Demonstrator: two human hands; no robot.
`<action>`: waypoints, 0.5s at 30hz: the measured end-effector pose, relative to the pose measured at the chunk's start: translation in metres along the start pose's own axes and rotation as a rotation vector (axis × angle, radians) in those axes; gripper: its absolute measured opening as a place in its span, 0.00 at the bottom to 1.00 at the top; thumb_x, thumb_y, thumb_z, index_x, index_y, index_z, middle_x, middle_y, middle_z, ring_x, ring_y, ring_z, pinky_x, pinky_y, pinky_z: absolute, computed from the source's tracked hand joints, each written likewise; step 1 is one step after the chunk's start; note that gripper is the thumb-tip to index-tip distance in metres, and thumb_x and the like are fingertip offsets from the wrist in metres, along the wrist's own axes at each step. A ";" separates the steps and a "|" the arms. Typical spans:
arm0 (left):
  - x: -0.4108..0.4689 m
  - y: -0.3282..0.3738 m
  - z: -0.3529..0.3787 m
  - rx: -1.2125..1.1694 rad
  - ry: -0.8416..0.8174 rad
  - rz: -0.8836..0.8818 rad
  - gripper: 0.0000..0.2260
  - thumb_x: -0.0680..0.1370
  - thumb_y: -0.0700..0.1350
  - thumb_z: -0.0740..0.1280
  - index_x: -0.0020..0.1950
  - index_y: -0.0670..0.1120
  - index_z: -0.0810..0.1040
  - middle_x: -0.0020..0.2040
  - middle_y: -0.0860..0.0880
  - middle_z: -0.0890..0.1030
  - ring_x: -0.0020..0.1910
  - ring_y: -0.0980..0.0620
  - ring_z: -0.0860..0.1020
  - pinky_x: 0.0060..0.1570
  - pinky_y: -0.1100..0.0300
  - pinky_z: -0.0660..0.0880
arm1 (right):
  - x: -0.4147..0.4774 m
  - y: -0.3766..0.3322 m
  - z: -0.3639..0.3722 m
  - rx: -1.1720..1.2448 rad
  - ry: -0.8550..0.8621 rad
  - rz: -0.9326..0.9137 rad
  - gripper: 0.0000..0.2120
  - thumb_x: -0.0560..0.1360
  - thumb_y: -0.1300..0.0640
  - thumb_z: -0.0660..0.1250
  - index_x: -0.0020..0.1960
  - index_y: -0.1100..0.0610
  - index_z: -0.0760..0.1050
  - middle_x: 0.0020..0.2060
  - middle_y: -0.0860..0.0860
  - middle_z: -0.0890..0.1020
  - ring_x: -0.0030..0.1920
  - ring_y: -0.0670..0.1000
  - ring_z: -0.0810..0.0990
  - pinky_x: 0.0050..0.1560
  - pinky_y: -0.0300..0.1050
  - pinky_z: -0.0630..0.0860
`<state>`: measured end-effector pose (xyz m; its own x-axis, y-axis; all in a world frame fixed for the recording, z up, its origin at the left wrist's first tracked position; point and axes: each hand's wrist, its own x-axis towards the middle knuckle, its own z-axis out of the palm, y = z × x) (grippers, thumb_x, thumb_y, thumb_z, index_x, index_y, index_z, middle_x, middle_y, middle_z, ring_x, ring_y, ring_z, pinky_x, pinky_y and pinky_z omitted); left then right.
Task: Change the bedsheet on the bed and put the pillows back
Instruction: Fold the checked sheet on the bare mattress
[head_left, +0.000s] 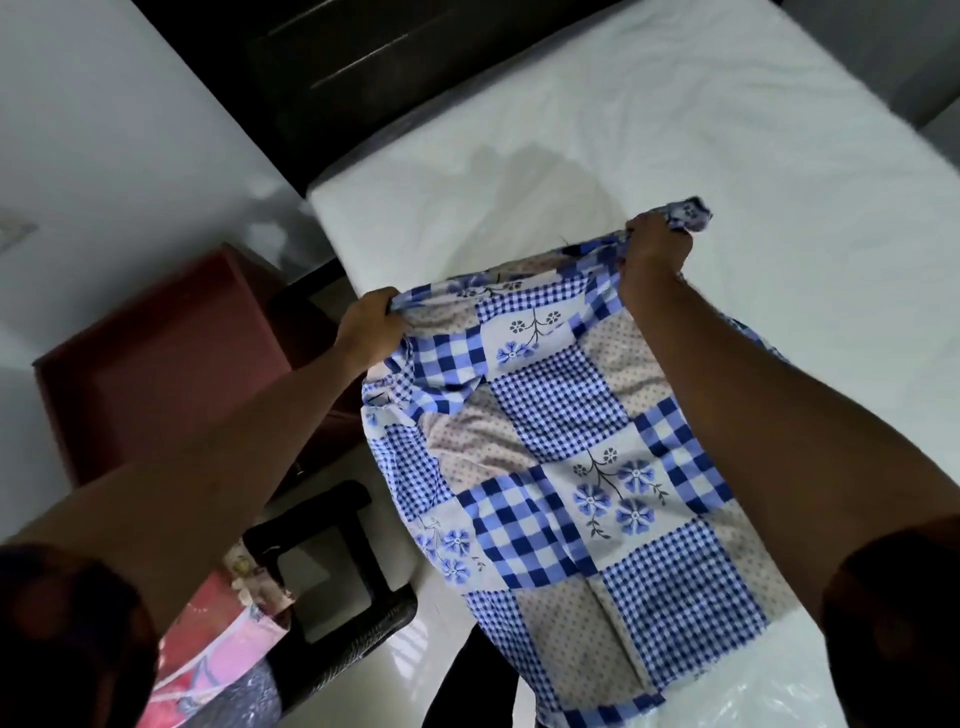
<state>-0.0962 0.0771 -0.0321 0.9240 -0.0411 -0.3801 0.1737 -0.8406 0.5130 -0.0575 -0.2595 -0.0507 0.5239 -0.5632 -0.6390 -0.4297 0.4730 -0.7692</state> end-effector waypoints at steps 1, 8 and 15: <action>0.003 0.001 -0.001 -0.077 -0.003 -0.009 0.08 0.79 0.37 0.58 0.46 0.43 0.76 0.32 0.45 0.74 0.32 0.40 0.74 0.34 0.54 0.66 | -0.001 -0.002 0.005 -0.013 -0.010 -0.022 0.04 0.77 0.60 0.65 0.44 0.55 0.71 0.38 0.50 0.76 0.33 0.48 0.73 0.31 0.43 0.70; -0.031 0.020 0.038 -0.093 -0.240 0.055 0.13 0.80 0.50 0.59 0.44 0.43 0.76 0.32 0.45 0.75 0.35 0.44 0.74 0.37 0.53 0.65 | -0.001 0.015 -0.028 0.035 0.104 -0.004 0.13 0.81 0.58 0.64 0.64 0.63 0.73 0.48 0.52 0.79 0.43 0.52 0.79 0.38 0.45 0.73; -0.100 0.041 0.105 0.275 -0.622 0.132 0.18 0.75 0.58 0.72 0.58 0.48 0.76 0.49 0.47 0.83 0.43 0.50 0.80 0.45 0.58 0.75 | -0.020 0.034 -0.115 -0.087 0.233 -0.024 0.27 0.82 0.47 0.64 0.75 0.61 0.65 0.58 0.53 0.78 0.51 0.54 0.78 0.49 0.50 0.78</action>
<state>-0.2174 -0.0095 -0.0541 0.5505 -0.3850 -0.7408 -0.0951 -0.9105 0.4025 -0.1670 -0.3096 -0.0649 0.3553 -0.7192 -0.5971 -0.4864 0.4033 -0.7751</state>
